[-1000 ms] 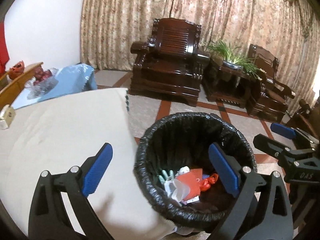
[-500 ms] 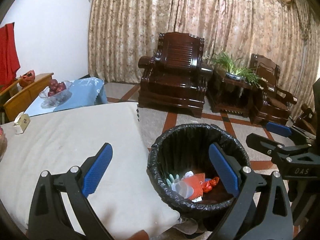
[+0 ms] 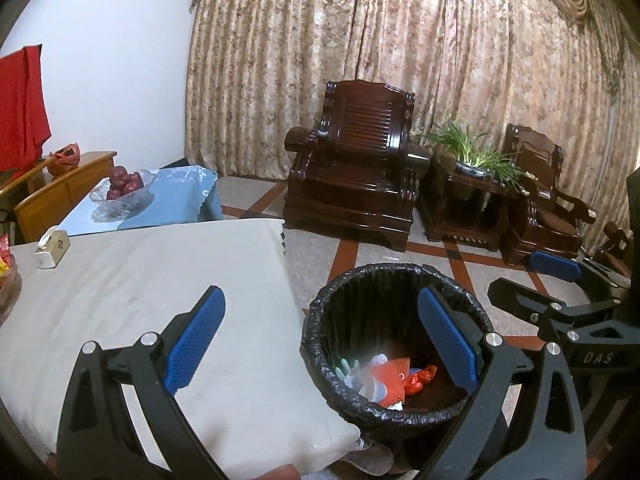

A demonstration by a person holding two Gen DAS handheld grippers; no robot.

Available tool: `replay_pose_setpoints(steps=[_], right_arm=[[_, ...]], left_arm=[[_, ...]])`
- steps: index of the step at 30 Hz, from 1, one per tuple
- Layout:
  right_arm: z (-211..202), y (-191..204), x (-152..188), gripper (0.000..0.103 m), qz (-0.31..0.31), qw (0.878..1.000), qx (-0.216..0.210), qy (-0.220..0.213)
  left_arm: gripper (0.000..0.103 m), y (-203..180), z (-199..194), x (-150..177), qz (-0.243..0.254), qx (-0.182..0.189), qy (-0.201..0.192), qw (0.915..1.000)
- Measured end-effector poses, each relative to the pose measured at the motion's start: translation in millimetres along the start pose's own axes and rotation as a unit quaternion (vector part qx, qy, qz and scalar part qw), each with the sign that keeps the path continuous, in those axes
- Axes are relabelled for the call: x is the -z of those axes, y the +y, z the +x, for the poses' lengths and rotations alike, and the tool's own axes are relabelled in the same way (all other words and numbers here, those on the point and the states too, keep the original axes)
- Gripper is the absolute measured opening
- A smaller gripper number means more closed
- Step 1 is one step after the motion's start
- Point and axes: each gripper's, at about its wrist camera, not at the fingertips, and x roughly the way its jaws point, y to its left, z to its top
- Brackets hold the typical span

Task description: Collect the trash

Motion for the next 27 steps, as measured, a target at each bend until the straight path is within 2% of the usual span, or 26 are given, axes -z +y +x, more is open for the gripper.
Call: replay_pose_setpoints(steps=[27], right_arm=[[-2.3, 3.6, 0.4, 0.097, -0.003, 1.0, -0.002, -0.003]], left_arm=[[0.094, 4.7, -3.9, -1.0, -0.002, -0.004, -0.003, 1.0]])
